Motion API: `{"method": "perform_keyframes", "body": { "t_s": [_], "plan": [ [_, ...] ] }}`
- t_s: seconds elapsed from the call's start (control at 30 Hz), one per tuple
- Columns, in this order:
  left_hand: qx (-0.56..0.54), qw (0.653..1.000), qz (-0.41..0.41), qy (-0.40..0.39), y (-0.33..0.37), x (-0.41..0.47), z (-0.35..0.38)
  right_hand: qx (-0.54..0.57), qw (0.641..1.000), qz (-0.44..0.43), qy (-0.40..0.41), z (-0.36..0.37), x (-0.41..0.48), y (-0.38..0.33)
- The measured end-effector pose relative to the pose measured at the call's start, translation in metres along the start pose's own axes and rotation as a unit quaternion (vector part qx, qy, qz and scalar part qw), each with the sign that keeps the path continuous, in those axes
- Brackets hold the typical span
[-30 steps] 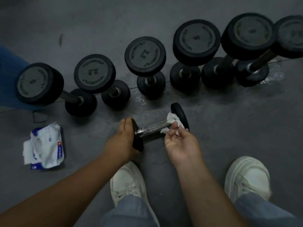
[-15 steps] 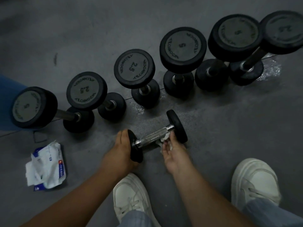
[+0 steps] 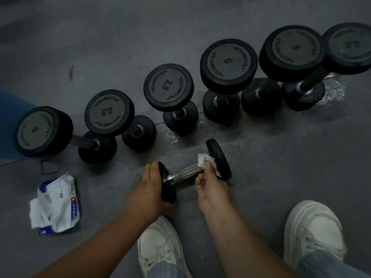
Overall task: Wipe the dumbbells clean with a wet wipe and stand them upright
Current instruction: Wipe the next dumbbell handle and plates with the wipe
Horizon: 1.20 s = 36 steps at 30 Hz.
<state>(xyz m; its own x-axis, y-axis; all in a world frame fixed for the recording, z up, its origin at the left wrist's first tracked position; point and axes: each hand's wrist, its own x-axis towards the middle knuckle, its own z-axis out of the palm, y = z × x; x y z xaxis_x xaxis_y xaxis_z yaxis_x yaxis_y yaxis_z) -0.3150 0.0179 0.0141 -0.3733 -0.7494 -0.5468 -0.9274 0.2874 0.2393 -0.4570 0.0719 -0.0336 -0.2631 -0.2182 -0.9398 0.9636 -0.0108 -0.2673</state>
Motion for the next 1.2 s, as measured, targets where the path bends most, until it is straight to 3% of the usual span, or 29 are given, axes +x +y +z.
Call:
{"method": "perform_keyframes", "body": {
  "t_s": [0.1, 0.23, 0.4, 0.6, 0.7, 0.9, 1.1, 1.2],
  "plan": [
    [0.001, 1.0, -0.003, 0.004, 0.0, 0.002, -0.001, -0.123, 0.991, -0.037, 0.043, -0.003, 0.005, 0.01],
    [-0.001, 1.0, -0.006, -0.005, -0.001, 0.003, -0.001, -0.176, 0.98, -0.048, 0.08, -0.003, 0.001, 0.012],
    [0.004, 1.0, -0.005, -0.004, 0.0, 0.002, -0.001, -0.012, 1.0, 0.004, -0.001, 0.007, -0.006, 0.002],
    [-0.007, 1.0, 0.013, 0.0, -0.002, 0.002, 0.003, -0.017, 0.997, -0.028, -0.074, 0.01, -0.009, 0.009],
    [-0.008, 1.0, 0.015, 0.007, -0.004, 0.002, 0.005, -0.061, 0.993, -0.093, -0.049, 0.009, -0.003, 0.013],
    [-0.008, 1.0, 0.012, 0.01, -0.005, 0.006, 0.004, -0.028, 0.996, 0.055, -0.068, 0.024, 0.013, -0.002],
    [0.01, 1.0, 0.004, 0.006, -0.004, -0.001, 0.009, 0.034, 0.999, -0.005, 0.009, 0.023, -0.003, 0.004],
    [0.004, 1.0, -0.002, 0.01, -0.004, 0.0, 0.009, -0.007, 0.998, 0.044, -0.033, 0.032, 0.001, -0.008]
  ]
}}
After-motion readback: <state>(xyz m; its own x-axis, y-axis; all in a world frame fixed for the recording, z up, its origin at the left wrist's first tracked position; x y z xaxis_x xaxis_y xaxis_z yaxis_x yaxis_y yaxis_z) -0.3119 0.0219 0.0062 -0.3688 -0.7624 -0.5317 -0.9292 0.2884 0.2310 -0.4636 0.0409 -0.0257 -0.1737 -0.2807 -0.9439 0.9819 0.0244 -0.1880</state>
